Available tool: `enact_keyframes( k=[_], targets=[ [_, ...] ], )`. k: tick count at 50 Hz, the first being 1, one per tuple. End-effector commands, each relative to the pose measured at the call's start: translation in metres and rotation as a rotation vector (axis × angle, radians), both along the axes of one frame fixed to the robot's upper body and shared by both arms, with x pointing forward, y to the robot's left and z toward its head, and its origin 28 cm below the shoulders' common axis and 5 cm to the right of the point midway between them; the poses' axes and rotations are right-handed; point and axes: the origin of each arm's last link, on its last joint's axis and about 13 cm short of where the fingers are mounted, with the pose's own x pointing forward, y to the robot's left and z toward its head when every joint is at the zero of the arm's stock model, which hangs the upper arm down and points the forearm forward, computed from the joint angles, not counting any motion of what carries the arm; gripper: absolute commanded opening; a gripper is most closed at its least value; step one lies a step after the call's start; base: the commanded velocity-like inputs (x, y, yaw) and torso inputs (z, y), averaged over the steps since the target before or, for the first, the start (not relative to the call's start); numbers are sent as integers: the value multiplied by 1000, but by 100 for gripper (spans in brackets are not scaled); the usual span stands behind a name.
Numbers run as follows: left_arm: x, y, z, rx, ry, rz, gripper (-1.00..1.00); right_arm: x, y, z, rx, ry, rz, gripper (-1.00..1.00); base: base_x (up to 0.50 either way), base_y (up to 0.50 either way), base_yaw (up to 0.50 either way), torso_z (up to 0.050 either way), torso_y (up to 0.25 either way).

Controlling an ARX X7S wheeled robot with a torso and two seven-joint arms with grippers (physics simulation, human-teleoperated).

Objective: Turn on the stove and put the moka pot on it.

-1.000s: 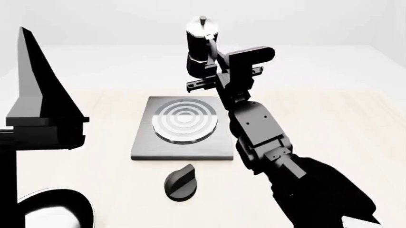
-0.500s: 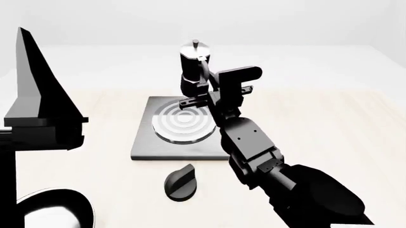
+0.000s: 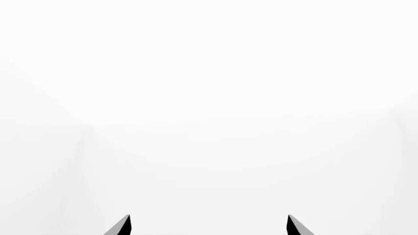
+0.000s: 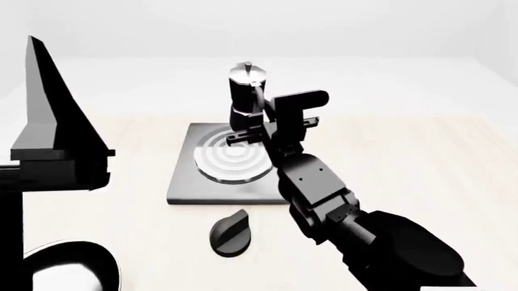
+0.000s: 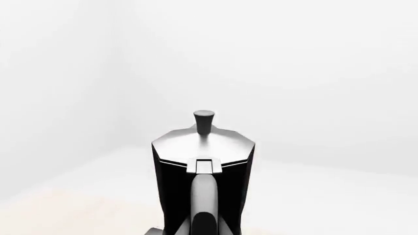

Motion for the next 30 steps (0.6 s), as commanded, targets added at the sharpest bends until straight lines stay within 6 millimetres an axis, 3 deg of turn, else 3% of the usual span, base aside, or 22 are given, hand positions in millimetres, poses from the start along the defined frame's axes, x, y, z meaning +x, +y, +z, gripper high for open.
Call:
enact_keyframes(
  k=[1, 8, 17, 25, 30],
  targets=[
    [-1, -1, 1, 5, 11, 2, 100, 1, 5, 13, 5, -70, 20, -100, 0, 0, 0, 0, -90],
    [-1, -2, 0, 4, 13, 0, 100, 3, 9, 24, 17, -94, 29, -100, 0, 0, 0, 0, -133],
    [-1, -1, 0, 3, 16, 2, 100, 0, 7, 16, 31, -138, 19, -100, 0, 0, 0, 0, -161],
    [-1, -1, -1, -3, 13, -3, 100, 3, 11, 34, 76, -204, 17, -100, 0, 0, 0, 0, -139],
    [-1, -1, 0, -3, 12, -3, 100, 1, 11, 30, 82, -219, 22, -100, 0, 0, 0, 0, -114]
  ],
)
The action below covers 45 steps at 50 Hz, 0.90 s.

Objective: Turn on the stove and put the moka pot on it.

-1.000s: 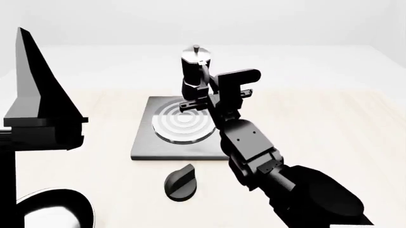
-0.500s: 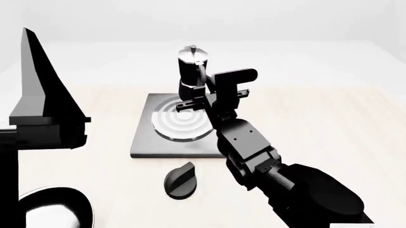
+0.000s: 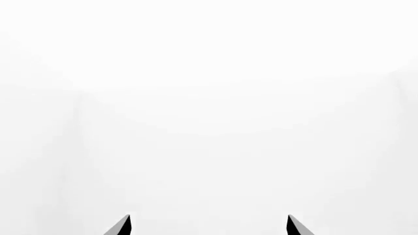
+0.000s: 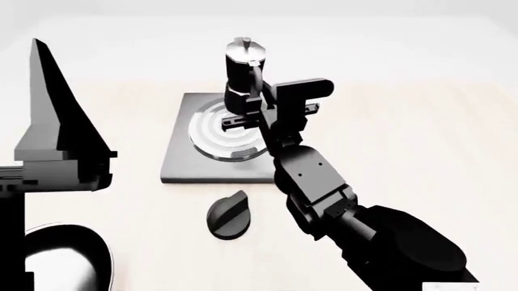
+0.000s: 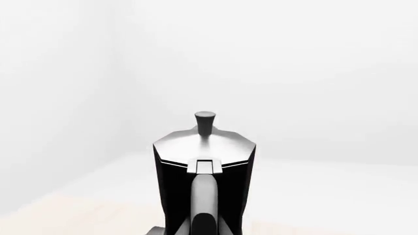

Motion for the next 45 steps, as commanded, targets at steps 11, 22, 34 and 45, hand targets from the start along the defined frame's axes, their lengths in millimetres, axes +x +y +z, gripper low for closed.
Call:
enact_keyframes(
  k=[11, 22, 34, 45],
  targets=[
    [-1, 0, 1, -2, -3, -2, 100, -1, 9, 19, 11, -104, 36, -100, 0, 0, 0, 0, -114],
    [-1, 0, -1, -3, -2, -1, 100, -3, 8, 12, 8, -97, 40, -100, 0, 0, 0, 0, -128],
    [0, 0, -1, -6, -5, -5, 100, -2, 9, 14, 8, -97, 47, -100, 0, 0, 0, 0, -101],
    [0, -1, -2, -9, -5, -9, 100, -2, 10, 14, 8, -95, 48, -100, 0, 0, 0, 0, -65]
  ],
)
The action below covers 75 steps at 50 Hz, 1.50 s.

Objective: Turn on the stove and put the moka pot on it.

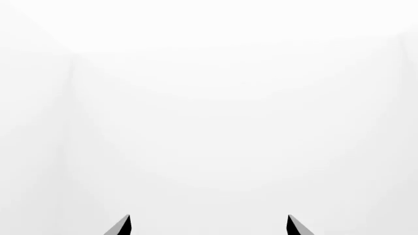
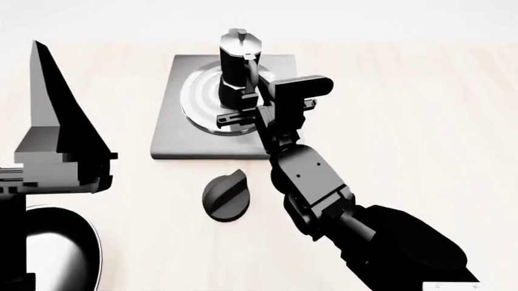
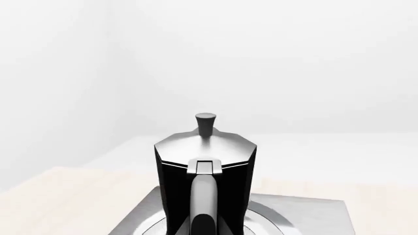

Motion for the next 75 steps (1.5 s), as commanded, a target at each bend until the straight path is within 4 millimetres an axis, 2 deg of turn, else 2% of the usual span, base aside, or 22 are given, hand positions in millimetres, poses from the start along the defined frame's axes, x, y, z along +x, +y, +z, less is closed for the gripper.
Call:
enact_keyframes(
  k=[1, 3, 6, 9, 11, 15, 19, 20, 24, 26, 28, 30, 39, 42, 43, 45, 47, 50, 52, 61, 66, 75],
  targets=[
    [0, 0, 0, -2, -2, -2, 100, 0, 4, 8, -18, -41, 19, -100, 0, 0, 0, 0, -25],
    [0, 0, 0, -4, -3, -3, 100, -1, 3, 3, -18, -41, 19, -100, 0, 0, 0, 0, -24],
    [0, 0, -2, -10, -3, -8, 100, 1, 4, 10, -20, -38, 17, -100, 0, 0, 0, 0, -8],
    [0, 1, -2, -13, -15, -13, 100, -1, 3, 2, -21, -37, 15, -100, 0, 0, 0, 0, 0],
    [-1, 1, -1, -15, -12, -10, 100, 1, 5, 11, -24, -34, 14, -100, 0, 0, 0, 0, 0],
    [0, 2, -3, -16, -11, -11, 100, 0, 3, 5, -23, -26, 7, -100, 0, 0, 0, 0, 0],
    [-1, 2, -2, -15, -13, -13, 100, 1, 3, 8, -24, -20, -1, -100, 0, 0, 0, 0, 0],
    [0, 2, -2, -15, -12, -12, 100, 1, 4, 9, -23, -15, 0, 100, 0, 0, 0, 0, 0],
    [0, 2, -4, -14, -10, -14, 100, 2, 3, 8, -26, -5, -3, 100, 0, 0, 0, 0, 0],
    [0, 2, -3, -15, -10, -14, 100, 0, 1, 0, -24, -4, -4, 100, 0, 0, 0, 0, 0],
    [0, 1, -2, -14, -12, -15, 100, 2, 2, 8, -23, -2, -7, 100, 0, 0, 0, 0, 0],
    [0, 1, -2, -13, -13, -17, 100, 0, 2, 2, -22, -2, -4, 100, 0, 0, 0, 0, 0],
    [1, 0, -2, -17, -12, -17, 100, 0, 7, 13, -15, -26, 27, 100, 0, 0, 0, 0, 0],
    [1, 0, -3, -15, -11, -16, 100, -3, 8, 5, -18, -39, 44, 100, 0, 0, 0, 0, 0],
    [1, 0, -3, -17, -11, -15, 100, -1, 8, 15, -3, -49, 49, 100, 0, 0, 0, 0, 0],
    [0, 1, -3, -16, -13, -13, 100, -5, 8, 10, 1, -60, 55, 100, 0, 0, 0, 0, 0],
    [0, 0, -1, -17, -13, -12, 100, -9, 7, 21, 18, -75, 68, 100, 0, 0, 0, 0, 0],
    [1, 0, -1, -17, -13, -11, 100, -14, 5, 16, 22, -88, 77, 100, 0, 0, 0, 0, 0],
    [2, 0, -1, -18, -17, -10, 100, -20, 2, 29, 39, -127, 84, 100, 0, 0, 0, 0, 0],
    [3, 0, 5, -18, -29, -7, 100, -46, -7, 59, 91, -229, 115, 100, 0, 0, 0, 0, 0],
    [2, 0, 15, -10, -51, 1, 100, -65, -10, 84, 117, -307, 148, 100, 0, 0, 0, 0, 0],
    [-1, 0, 65, 50, -199, 62, 100, -95, -17, 138, 165, -464, 146, 100, 0, 0, 0, 0, 0]
  ],
)
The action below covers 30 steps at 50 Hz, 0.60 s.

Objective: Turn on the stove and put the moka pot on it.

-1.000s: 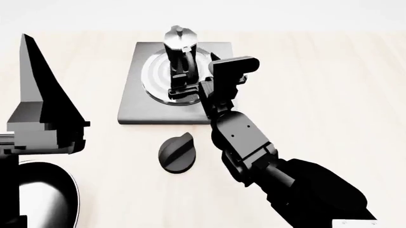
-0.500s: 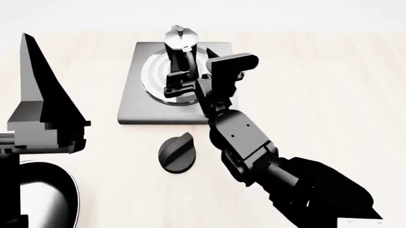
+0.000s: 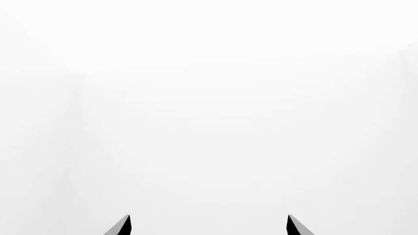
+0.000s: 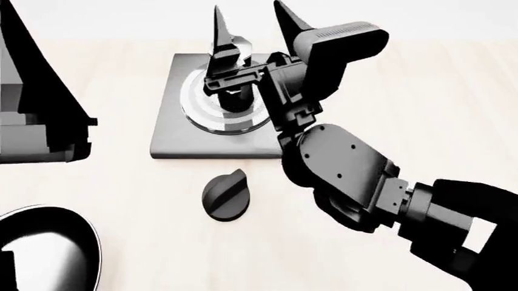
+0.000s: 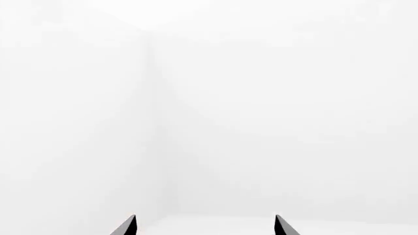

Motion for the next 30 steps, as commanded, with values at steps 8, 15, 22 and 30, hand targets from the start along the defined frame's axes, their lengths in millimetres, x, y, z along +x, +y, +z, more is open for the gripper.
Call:
enact_keyframes(
  k=[8, 15, 22, 30],
  targets=[
    [-3, 1, 67, 85, -200, 68, 100, -64, -23, 100, 102, -309, -51, 100, 0, 0, 0, 0, 0],
    [-3, 4, 80, 93, -246, 77, 100, -83, -36, 126, 117, -391, -105, 100, 0, 0, 0, 0, 0],
    [-6, 4, 87, 106, -276, 83, 100, -100, -50, 142, 126, -442, -159, 100, 0, 0, 0, 0, 0],
    [-9, 6, 93, 118, -303, 86, 100, -115, -69, 155, 149, -459, -238, 100, 0, 0, 0, 0, 0]
  ],
)
